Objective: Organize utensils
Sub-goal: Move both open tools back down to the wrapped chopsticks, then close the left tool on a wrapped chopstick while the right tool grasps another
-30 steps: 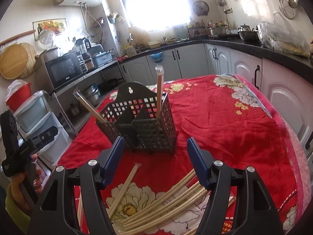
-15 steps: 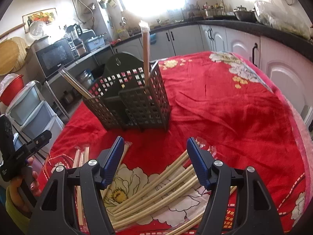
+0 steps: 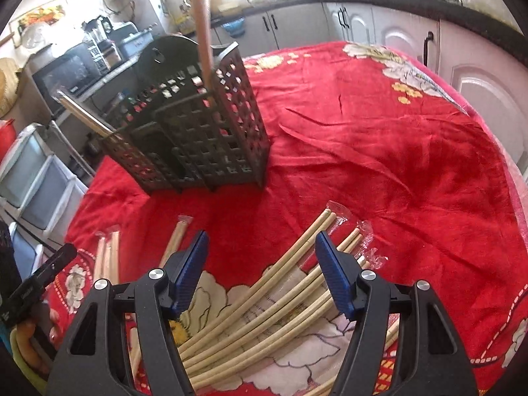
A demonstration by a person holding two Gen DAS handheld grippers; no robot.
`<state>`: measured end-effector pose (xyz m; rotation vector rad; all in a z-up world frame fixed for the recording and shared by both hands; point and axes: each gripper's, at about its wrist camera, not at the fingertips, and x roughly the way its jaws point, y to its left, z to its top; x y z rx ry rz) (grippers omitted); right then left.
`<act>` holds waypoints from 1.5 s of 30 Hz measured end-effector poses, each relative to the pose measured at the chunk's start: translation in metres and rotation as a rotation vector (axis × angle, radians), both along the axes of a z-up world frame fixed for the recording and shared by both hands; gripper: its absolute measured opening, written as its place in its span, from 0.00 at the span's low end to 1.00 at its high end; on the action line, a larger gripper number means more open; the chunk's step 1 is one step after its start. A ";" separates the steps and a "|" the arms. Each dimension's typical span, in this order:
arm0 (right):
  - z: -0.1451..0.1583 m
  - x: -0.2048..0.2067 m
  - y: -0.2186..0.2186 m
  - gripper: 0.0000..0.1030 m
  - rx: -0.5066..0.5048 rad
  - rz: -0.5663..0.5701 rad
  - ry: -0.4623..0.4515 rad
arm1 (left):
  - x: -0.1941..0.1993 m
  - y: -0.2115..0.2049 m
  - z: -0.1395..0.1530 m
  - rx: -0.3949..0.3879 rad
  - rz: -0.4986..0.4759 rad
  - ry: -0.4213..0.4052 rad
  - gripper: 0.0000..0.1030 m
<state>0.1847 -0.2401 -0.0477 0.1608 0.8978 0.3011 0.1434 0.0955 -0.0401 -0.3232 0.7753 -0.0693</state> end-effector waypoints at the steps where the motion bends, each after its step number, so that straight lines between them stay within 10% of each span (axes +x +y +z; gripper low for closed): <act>1: -0.002 0.003 0.000 0.62 -0.002 -0.004 0.011 | 0.002 0.002 -0.003 -0.016 0.000 0.014 0.76; 7: -0.011 0.015 -0.003 0.62 -0.002 -0.045 0.063 | 0.014 0.014 -0.022 -0.105 -0.001 0.085 0.51; 22: -0.026 0.049 -0.011 0.62 0.050 -0.115 0.115 | 0.033 0.022 -0.029 -0.141 0.006 0.106 0.36; 31: -0.025 0.053 -0.012 0.19 0.029 -0.124 0.077 | 0.043 0.026 -0.030 -0.122 0.023 0.121 0.23; 45: 0.030 0.024 -0.013 0.09 0.260 0.018 -0.057 | 0.024 0.025 0.011 -0.100 0.015 0.000 0.02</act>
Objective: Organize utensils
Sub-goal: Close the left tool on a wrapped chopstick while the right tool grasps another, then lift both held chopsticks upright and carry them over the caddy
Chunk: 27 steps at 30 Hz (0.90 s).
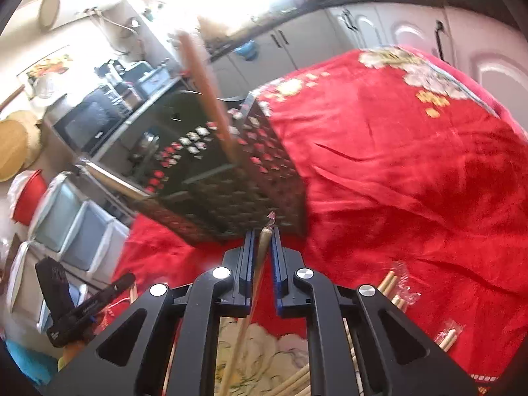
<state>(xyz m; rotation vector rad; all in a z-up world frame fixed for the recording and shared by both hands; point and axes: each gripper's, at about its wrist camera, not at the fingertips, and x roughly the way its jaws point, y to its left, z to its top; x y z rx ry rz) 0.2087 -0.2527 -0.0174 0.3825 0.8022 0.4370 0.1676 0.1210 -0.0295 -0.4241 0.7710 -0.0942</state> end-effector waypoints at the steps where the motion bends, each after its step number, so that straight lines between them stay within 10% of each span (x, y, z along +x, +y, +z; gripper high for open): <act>1: 0.005 -0.004 0.001 0.08 0.008 0.012 -0.014 | -0.004 -0.001 0.009 -0.002 -0.005 -0.023 0.02; 27: 0.115 -0.089 0.012 0.06 0.022 0.101 -0.422 | -0.045 -0.051 0.135 0.009 -0.131 -0.324 0.02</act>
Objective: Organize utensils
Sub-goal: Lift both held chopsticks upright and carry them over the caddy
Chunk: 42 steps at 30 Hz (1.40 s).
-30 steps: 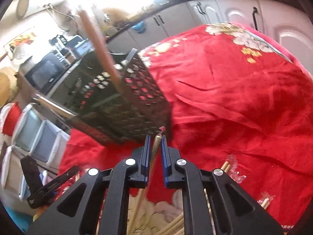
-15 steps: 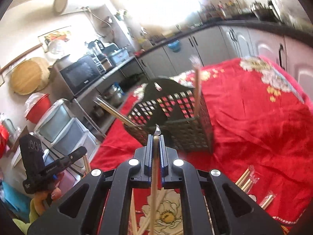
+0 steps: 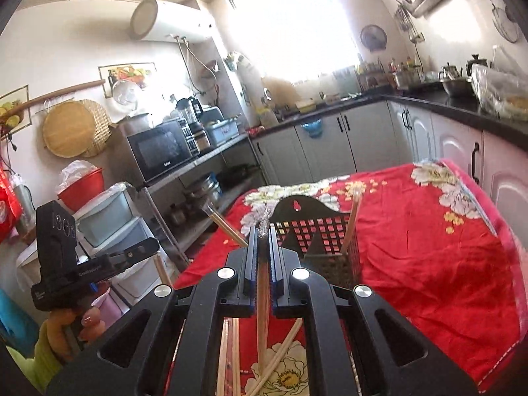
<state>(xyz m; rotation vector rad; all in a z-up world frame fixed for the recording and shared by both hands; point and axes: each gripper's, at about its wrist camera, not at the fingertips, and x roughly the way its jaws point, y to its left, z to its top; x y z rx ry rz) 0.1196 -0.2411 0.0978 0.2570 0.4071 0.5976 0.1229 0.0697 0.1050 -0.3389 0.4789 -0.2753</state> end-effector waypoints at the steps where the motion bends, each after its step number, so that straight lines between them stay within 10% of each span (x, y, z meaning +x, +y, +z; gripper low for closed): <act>1: 0.002 -0.002 -0.001 0.06 0.000 -0.001 -0.009 | 0.000 -0.002 0.003 0.003 -0.002 -0.005 0.02; 42: 0.090 0.019 -0.024 0.06 0.001 -0.095 -0.242 | 0.050 -0.089 0.100 0.143 -0.137 -0.184 0.02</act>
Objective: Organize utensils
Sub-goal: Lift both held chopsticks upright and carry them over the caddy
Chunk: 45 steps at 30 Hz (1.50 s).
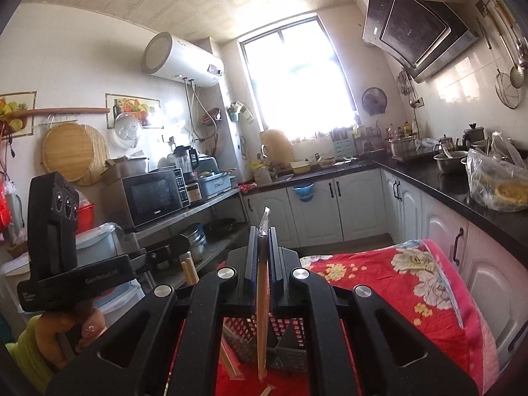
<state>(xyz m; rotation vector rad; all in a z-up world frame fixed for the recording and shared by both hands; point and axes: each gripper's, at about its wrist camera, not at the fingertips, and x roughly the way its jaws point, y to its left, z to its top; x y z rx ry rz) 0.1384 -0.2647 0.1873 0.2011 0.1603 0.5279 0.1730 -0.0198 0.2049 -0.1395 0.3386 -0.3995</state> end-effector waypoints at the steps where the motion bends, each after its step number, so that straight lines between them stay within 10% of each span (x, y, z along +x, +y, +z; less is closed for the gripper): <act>1: 0.002 0.003 0.001 0.06 -0.002 -0.005 -0.005 | 0.002 0.001 0.003 -0.005 0.004 -0.008 0.02; 20: 0.020 0.045 0.017 0.06 -0.031 -0.046 -0.057 | 0.050 0.016 0.015 -0.052 0.077 -0.047 0.02; 45: -0.033 0.108 0.028 0.06 -0.080 -0.095 0.023 | 0.097 0.005 -0.057 -0.059 0.068 0.030 0.02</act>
